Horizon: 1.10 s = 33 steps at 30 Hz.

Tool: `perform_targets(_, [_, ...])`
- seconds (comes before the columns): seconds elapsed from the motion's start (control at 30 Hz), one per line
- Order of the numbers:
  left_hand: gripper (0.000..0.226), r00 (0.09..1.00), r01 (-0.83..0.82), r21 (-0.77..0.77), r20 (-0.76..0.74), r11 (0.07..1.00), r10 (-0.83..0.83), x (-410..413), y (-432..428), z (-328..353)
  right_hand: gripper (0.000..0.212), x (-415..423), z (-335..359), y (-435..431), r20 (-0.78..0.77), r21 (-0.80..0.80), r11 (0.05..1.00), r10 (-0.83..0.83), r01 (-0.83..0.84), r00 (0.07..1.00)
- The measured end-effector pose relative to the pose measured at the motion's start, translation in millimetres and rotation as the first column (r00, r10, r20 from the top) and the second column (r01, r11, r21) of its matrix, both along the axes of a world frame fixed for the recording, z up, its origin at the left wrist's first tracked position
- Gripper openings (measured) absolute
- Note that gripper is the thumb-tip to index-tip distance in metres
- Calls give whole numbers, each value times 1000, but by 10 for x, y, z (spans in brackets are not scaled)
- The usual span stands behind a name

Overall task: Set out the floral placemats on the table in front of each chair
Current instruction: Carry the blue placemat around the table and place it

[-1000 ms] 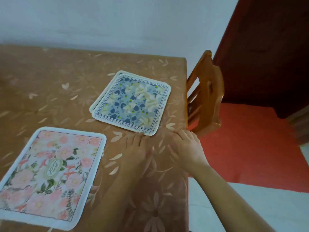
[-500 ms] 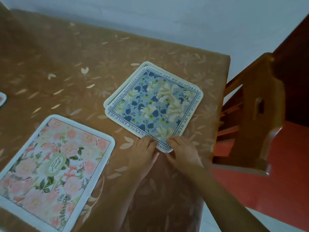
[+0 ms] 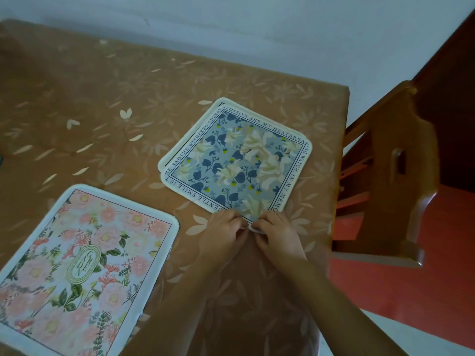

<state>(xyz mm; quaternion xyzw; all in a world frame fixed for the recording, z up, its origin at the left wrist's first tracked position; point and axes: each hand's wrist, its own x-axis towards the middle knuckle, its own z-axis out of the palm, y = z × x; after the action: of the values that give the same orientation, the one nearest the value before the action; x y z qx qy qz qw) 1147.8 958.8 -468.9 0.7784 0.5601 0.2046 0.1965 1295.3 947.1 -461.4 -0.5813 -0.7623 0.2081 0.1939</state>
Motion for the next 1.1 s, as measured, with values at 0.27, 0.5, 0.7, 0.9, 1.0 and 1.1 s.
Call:
perform_targets(0.27, [9, 999, 3, 20, 32, 1000, -3, -24, -220, 141, 8, 24, 122, -185, -128, -78, 997, -27, 18, 991])
perform_targets(0.5, [14, 998, 28, 45, 51, 999, -30, -120, -495, 275, 5, 32, 336, -534, -158, -46, 995, -91, 85, 983])
perform_targets(0.7, [8, 996, 15, 60, 89, 998, -21, -187, -823, 404, 4, 10, 454, -918, -149, -23, 992, -128, 126, 981])
perform_targets(0.9, [4, 997, -42, 100, 69, 994, 35, -285, -1181, 611, 2, -105, 556, -1301, -224, -21, 996, -87, 84, 971])
perform_targets(1.0, [7, 997, -58, 88, 51, 994, 53, -395, -1402, 684, 3, -196, 603, -1497, -249, -15, 995, -96, 96, 964])
perform_targets(1.1, [6, 998, -50, 64, 27, 997, 48, -522, -1609, 763, 3, -326, 637, -1684, -289, -50, 996, -85, 74, 954])
